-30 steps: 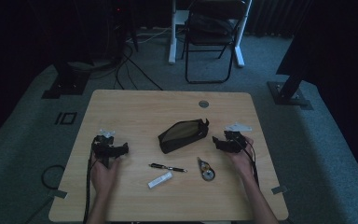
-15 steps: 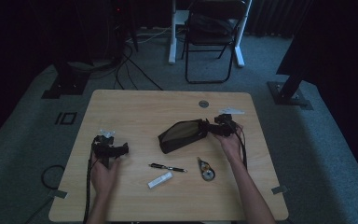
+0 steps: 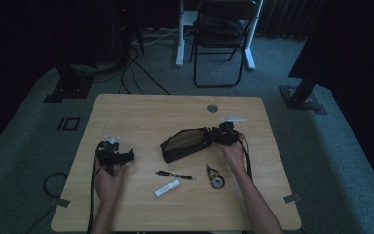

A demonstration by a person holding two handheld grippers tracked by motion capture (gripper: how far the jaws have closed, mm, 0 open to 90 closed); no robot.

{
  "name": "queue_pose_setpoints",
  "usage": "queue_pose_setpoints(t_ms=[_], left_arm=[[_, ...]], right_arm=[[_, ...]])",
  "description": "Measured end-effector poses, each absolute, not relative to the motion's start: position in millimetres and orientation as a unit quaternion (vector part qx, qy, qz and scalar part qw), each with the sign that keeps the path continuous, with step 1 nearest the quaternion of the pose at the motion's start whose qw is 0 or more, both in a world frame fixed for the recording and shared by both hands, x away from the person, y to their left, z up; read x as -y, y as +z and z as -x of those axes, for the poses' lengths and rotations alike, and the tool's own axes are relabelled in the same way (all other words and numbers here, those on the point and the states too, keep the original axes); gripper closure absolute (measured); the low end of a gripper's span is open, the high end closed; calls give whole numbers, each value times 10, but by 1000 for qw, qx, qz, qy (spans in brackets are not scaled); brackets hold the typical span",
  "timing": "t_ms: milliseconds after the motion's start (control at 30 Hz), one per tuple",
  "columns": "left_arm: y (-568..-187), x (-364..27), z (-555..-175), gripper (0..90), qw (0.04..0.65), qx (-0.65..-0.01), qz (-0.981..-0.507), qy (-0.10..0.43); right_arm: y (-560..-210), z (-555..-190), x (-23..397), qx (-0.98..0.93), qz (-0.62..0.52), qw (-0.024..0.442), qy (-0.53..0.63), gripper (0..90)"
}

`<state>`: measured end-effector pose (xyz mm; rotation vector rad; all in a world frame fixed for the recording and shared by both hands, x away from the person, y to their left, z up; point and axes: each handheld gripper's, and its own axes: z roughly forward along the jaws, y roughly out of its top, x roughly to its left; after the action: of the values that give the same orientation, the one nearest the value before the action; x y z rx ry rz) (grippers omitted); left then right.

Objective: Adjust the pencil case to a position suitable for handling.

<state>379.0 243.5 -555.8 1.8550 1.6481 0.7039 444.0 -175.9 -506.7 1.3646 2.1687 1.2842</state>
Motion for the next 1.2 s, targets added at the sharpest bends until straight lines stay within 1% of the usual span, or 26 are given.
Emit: queue_pose_setpoints(t_ms=[167, 367, 467, 533, 600, 667, 767, 833, 933, 1000, 1067, 1200], left_arm=[[-5558, -2431, -3789, 71, 277, -615, -690, 263], [-5558, -2431, -3789, 71, 277, -615, -690, 263], [-5557, -2430, -3792, 72, 277, -615, -690, 263], [-5553, -2427, -3781, 92, 281, -611, -691, 265], [-5550, -2424, -3771, 169, 286, -605, -693, 269], [-5547, -2423, -3762, 192, 291, -600, -696, 267], [-5545, -2417, -3729, 273, 299, -589, -702, 266], [-5538, -2424, -3705, 312, 300, -582, -709, 262], [-5542, -2434, -3665, 317, 303, -575, -714, 261], [-5543, -2431, -3640, 316, 305, -571, -717, 259], [-5548, -2429, -3618, 314, 307, -569, -718, 258], [-5549, -2428, -3604, 300, 307, -570, -717, 258]], right_arm=[[-5090, -4301, 1572, -756, -456, 127, 451, 524], [-5114, -4191, 1503, -752, -452, 122, 465, 404], [-5146, -4149, 1518, -752, -451, 110, 468, 389], [-5161, -4133, 1511, -752, -453, 102, 468, 393], [-5168, -4117, 1476, -751, -456, 96, 469, 405], [-5172, -4111, 1418, -752, -454, 98, 467, 415], [-5174, -4123, 1320, -753, -455, 100, 465, 446], [-5172, -4132, 1251, -754, -456, 104, 461, 454], [-5174, -4150, 1158, -754, -457, 106, 460, 480], [-5187, -4167, 1106, -752, -462, 115, 456, 523], [-5193, -4188, 1073, -745, -471, 112, 459, 555], [-5175, -4211, 1008, -737, -482, 121, 458, 577]])
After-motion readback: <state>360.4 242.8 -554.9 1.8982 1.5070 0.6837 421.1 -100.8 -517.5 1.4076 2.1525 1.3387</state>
